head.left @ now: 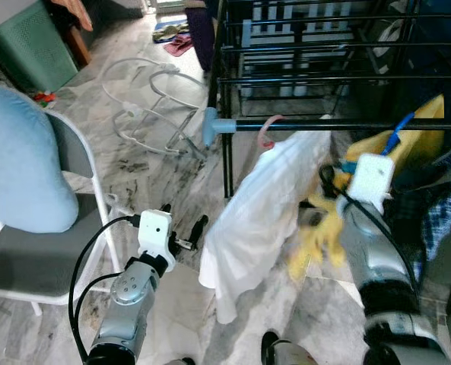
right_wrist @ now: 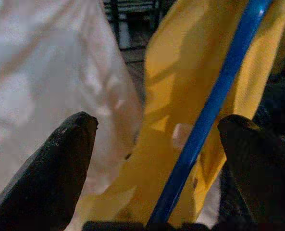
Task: Hang hanger
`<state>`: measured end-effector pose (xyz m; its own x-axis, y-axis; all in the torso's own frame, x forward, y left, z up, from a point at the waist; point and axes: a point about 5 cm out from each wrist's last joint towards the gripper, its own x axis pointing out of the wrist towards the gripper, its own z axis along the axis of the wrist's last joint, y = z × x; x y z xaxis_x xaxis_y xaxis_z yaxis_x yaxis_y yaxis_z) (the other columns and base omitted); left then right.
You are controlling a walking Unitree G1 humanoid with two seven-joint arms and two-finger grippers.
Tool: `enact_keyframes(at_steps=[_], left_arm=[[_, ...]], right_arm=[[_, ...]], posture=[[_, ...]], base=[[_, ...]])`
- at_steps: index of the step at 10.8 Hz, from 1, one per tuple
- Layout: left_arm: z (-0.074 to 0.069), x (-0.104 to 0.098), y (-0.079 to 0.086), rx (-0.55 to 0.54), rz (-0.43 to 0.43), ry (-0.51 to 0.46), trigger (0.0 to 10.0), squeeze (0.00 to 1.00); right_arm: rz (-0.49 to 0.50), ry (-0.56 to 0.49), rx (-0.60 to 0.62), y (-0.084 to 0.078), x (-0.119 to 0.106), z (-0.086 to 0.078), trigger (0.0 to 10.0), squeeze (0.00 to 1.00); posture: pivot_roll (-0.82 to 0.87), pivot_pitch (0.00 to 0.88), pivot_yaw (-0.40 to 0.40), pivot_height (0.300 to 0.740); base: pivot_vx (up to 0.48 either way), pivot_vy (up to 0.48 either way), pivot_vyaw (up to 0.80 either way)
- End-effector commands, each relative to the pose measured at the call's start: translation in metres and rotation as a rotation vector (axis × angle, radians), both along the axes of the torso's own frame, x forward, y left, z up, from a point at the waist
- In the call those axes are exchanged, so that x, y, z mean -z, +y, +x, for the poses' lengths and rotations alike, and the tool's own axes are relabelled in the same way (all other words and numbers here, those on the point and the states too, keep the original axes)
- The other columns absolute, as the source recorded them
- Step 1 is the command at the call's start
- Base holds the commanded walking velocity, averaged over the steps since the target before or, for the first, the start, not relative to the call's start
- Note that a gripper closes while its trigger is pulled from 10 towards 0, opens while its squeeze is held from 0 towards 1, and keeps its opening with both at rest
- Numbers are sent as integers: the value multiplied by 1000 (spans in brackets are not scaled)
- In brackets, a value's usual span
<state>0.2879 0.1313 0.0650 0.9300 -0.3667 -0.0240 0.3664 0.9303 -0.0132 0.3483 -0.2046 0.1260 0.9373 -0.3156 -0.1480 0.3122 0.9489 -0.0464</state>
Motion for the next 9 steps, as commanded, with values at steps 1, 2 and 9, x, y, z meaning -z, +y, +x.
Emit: enact_keyframes(at_steps=[1, 2, 9], left_arm=[[-1, 5, 3, 9, 14, 26, 10000, 0], [-1, 6, 2, 21, 15, 33, 10000, 0], [2, 6, 4, 29, 16, 39, 10000, 0]], right_arm=[[-9, 7, 26, -4, 0, -4, 10000, 0], [-13, 22, 43, -7, 5, -9, 10000, 0], [-136, 76, 139, -44, 13, -29, 10000, 0]], posture=[[-124, 177, 108, 740], [-128, 175, 114, 740], [-122, 165, 119, 740]], base=[[0, 0, 0], [0, 0, 0], [0, 0, 0]])
